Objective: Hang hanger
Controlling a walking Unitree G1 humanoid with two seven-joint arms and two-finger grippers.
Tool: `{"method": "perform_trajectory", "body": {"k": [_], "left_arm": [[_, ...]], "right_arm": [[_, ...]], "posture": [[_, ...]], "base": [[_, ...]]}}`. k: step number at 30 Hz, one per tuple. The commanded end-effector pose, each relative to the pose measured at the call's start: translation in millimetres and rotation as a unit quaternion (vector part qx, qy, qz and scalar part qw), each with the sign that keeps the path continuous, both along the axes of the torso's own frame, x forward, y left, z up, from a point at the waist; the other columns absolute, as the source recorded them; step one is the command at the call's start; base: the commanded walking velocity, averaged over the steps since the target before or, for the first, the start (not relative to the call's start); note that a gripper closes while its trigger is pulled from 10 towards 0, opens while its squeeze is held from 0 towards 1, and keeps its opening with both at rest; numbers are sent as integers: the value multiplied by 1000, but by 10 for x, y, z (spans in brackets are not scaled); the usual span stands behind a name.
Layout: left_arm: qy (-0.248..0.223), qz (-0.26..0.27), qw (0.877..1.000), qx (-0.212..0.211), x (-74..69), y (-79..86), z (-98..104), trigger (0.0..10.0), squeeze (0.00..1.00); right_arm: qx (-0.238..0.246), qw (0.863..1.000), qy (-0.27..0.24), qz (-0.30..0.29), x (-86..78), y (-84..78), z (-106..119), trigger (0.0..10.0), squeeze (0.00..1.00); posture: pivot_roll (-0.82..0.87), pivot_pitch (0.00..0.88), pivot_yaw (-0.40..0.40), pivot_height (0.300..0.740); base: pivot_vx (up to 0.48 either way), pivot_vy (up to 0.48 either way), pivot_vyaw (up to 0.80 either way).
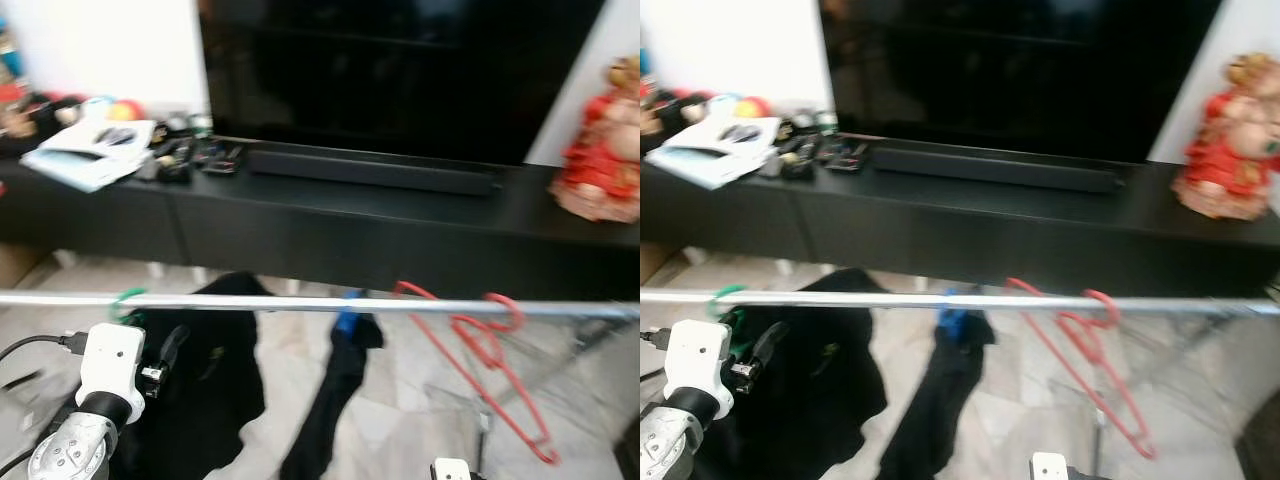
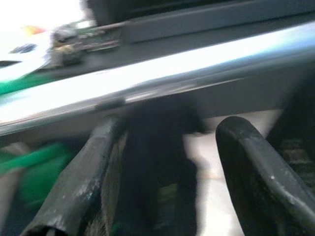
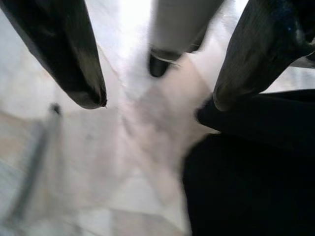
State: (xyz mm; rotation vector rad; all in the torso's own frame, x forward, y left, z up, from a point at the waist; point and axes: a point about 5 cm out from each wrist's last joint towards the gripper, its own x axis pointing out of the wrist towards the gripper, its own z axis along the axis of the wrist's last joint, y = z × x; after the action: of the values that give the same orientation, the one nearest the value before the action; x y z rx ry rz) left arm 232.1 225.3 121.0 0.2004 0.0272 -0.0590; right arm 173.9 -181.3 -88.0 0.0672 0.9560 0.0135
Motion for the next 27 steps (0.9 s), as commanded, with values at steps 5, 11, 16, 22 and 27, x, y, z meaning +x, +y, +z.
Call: {"method": "perform_trajectory", "body": {"k": [5, 11, 16, 22, 27], "left_arm": [[-10, -7, 1000, 12, -9, -8, 51, 10000, 0], [-10, -3, 1000, 16, -8, 5, 57, 10000, 0], [-6, 5, 1000, 19, -5, 22, 58, 10000, 0], [1, 11, 1000, 26, 1, 29, 63, 10000, 0], [6, 14, 999, 35, 18, 25, 64, 10000, 0]], "right_arm": [[2, 1000, 14, -6, -53, -8, -27, 10000, 0], [5, 1000, 13, -9, -54, 3, -27, 10000, 0], [11, 1000, 5, -12, -39, 14, -19, 10000, 0], [12, 1000, 3, -11, -31, 21, -16, 10000, 0], [14, 1000, 4, -11, -30, 31, -17, 10000, 0]], "posture": [[57, 55, -24, 740], [63, 61, -25, 740], [65, 67, -26, 740], [67, 72, -25, 740], [65, 76, -25, 740]], "base": [[0, -480, -756], [0, -460, -756], [0, -76, -151], [0, 0, 0], [0, 0, 0]]}}
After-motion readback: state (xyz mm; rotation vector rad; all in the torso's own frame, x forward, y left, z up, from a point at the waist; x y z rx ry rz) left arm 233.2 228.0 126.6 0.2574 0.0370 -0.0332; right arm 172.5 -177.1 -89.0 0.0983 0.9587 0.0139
